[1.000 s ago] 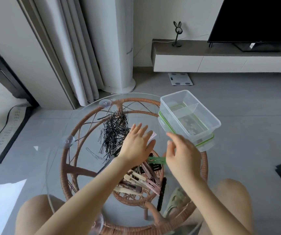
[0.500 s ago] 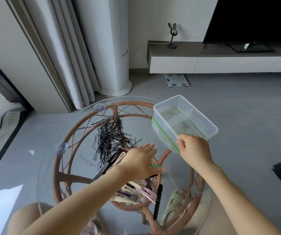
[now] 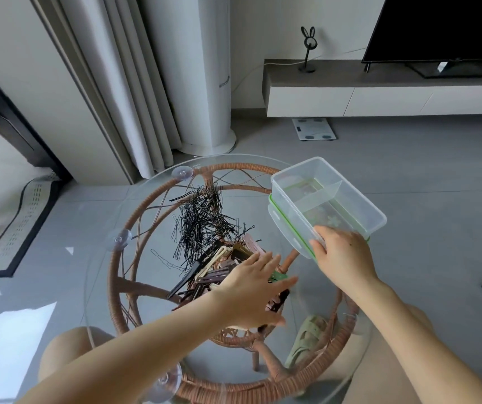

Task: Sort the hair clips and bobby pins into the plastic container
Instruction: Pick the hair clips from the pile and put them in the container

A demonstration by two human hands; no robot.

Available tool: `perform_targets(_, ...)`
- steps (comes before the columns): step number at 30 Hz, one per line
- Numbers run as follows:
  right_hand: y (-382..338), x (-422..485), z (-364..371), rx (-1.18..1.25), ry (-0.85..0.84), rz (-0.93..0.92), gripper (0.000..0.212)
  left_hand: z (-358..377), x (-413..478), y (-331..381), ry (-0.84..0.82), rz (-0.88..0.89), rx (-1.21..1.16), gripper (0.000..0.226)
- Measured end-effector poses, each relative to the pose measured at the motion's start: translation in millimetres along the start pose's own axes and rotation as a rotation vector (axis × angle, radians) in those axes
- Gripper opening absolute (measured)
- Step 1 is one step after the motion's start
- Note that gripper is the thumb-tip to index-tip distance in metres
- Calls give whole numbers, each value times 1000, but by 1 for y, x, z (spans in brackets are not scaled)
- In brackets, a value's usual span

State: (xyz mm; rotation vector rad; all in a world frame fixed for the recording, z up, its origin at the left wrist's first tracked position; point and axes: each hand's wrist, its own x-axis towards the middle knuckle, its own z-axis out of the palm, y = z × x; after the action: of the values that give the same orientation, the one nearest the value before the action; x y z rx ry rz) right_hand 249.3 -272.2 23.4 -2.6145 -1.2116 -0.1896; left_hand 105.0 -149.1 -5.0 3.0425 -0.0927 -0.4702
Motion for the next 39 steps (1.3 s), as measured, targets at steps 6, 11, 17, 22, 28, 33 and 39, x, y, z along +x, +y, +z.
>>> perform_targets(6, -25, -23, -13, 184, 128, -164, 38, -11, -19, -21, 155, -46, -261, 72)
perform_targets(11, -44, -47, 6, 141, -522, -274, 83, -20, -56, -34, 347, -341, -282, 53)
perform_targets(17, -49, -42, 30, 212, -442, -314, 72, -1, -75, -18, 169, -429, -206, 86)
perform_targets(22, -50, -41, 28, 421, -420, -282, 55, 14, -80, -15, 200, -421, -197, 77)
perform_targets(28, -46, -43, 15, 497, -350, -252, 35, 24, -87, -19, 297, -299, -118, 55)
perform_targets(33, -45, -40, -3, 543, -253, -213, 26, 22, -90, -12, 252, -251, -142, 42)
perform_targets(39, -36, -27, -43, 573, -66, -114, 23, 25, -84, -10, 185, -231, -50, 33)
